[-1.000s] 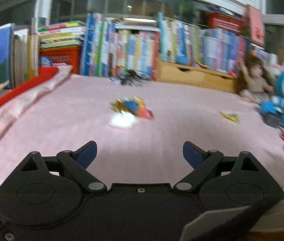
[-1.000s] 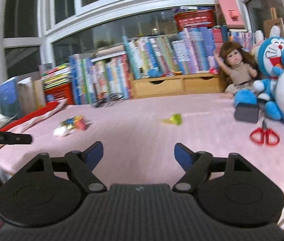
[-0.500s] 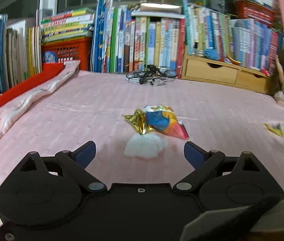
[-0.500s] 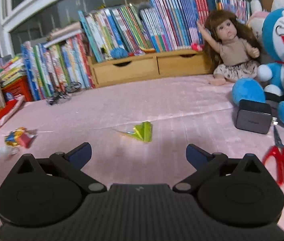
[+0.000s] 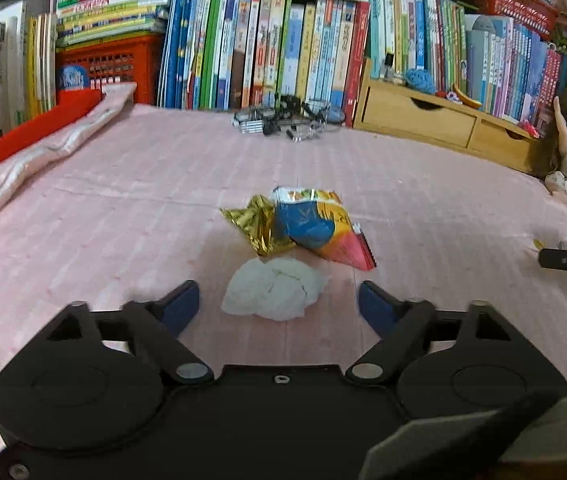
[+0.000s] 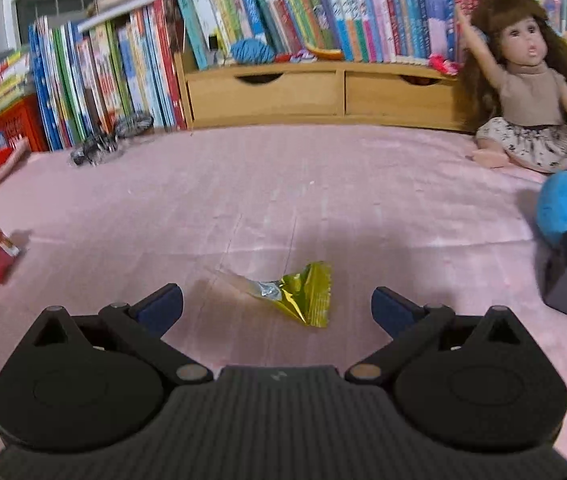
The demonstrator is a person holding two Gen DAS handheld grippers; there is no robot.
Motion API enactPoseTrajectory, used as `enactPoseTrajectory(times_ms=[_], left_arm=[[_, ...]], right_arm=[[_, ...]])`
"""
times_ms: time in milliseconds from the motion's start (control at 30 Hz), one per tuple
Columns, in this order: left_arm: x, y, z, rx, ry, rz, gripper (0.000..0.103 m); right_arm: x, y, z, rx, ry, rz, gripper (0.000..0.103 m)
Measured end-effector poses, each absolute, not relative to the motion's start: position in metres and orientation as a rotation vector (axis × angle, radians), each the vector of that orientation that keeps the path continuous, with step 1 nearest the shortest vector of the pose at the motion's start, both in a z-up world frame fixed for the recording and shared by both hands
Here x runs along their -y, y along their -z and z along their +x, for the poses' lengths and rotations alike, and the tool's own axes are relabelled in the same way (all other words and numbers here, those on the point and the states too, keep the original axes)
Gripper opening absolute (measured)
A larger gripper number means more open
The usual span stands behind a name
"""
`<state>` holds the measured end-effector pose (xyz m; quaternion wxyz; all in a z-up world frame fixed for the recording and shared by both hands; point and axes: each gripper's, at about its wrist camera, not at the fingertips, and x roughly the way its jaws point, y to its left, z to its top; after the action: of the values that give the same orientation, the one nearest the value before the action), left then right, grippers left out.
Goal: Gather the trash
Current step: 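Grasp the white tissue with the left tool while the right tool grasps the yellow foil triangle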
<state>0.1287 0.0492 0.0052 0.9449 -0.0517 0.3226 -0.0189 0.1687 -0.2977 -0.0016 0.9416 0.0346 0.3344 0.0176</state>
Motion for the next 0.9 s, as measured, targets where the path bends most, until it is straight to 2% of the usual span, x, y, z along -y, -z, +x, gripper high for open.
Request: enactPoseTrajectory(times_ms=[33,67,133,200,233,300,367,433,900], left_arm=[[-0.049,-0.003,0.131,-0.670,0.042,-0.111,0.064],[-0.048,-0.002,0.132,-0.672,0.041,-0.108,0.061],[-0.044,-0.002,0.132,-0.658,0.025,-0.073,0.043],[-0.043,-0.003,0.131,-0.653,0.013,-0.066,0.038],[-0.043,-0.004,0.130,-0.651,0.012,-0.078,0.035],[-0.045,-0.007,0.126,-0.647,0.014,-0.089,0.034],[-0.045,-0.009,0.120,-0.636,0.016,-0.089,0.033],[-0.046,-0.012,0.114,-0.627,0.019,-0.090,0.033],[-0.053,-0.029,0.068,-0.572,0.031,-0.155,0.032]], right_arm=[[0.295,0.004,0.170,-0.684,-0.034,0.059,0.103],[0.293,0.004,0.172,-0.685,-0.033,0.048,0.103],[0.292,0.003,0.172,-0.676,-0.063,0.050,0.101],[0.291,0.002,0.171,-0.672,-0.069,0.037,0.092],[0.290,0.001,0.169,-0.667,-0.071,0.033,0.084],[0.291,-0.001,0.164,-0.655,-0.076,0.046,0.072],[0.289,-0.003,0.158,-0.646,-0.085,0.041,0.051],[0.285,-0.004,0.151,-0.633,-0.092,0.016,0.040],[0.261,-0.016,0.094,-0.561,-0.183,0.016,0.021]])
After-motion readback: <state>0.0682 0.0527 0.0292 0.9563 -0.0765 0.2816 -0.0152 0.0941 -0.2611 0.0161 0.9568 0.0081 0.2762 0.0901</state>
